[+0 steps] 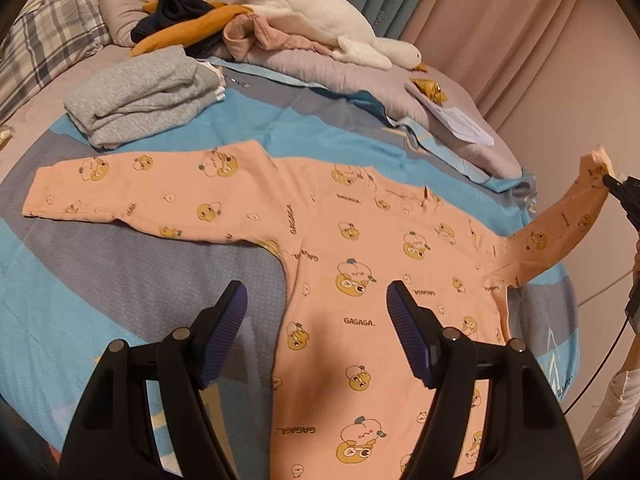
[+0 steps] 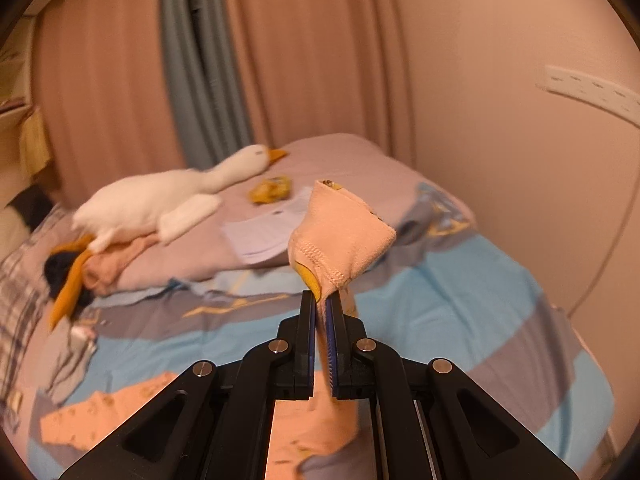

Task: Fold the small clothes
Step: 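Lift the sleeve with the right gripper and fold it across the onesie body, then open the right gripper to release the sleeve onto the body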

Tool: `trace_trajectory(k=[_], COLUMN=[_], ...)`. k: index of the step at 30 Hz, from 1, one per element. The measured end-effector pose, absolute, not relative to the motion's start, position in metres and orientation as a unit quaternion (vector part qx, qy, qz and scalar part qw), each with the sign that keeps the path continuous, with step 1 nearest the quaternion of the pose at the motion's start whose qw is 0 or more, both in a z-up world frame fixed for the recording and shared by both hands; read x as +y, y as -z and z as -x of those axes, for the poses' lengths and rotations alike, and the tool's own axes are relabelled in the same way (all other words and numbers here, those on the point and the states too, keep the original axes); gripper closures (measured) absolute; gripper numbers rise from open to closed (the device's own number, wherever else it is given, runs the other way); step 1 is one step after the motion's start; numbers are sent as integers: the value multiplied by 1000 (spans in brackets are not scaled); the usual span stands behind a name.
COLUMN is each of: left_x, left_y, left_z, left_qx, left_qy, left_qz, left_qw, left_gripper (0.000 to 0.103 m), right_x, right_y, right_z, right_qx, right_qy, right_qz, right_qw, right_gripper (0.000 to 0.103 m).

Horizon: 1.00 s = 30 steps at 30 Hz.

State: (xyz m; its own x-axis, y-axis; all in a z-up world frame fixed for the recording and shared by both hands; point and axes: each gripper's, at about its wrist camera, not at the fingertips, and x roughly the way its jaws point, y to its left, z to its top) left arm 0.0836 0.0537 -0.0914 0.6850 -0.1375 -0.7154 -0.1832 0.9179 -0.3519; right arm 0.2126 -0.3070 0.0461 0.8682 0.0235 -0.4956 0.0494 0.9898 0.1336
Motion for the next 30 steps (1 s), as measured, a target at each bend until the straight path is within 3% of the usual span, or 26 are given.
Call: trace_trajectory(k=[12, 30], left_x=[70, 80], left_y=[90, 108], left_z=[-77, -82], left_qx=[385, 402], left_qy=[-29, -40], left_qz=[217, 223], left_qw=[897, 887], left_gripper=[31, 31], right_x=[-203, -107], right_y=[-18, 111], right_z=[-215, -217], right_qx=[303, 446], right_qy=[-103, -191], right_qz=[-19, 41], right_qw=[947, 873], right_gripper=[97, 96])
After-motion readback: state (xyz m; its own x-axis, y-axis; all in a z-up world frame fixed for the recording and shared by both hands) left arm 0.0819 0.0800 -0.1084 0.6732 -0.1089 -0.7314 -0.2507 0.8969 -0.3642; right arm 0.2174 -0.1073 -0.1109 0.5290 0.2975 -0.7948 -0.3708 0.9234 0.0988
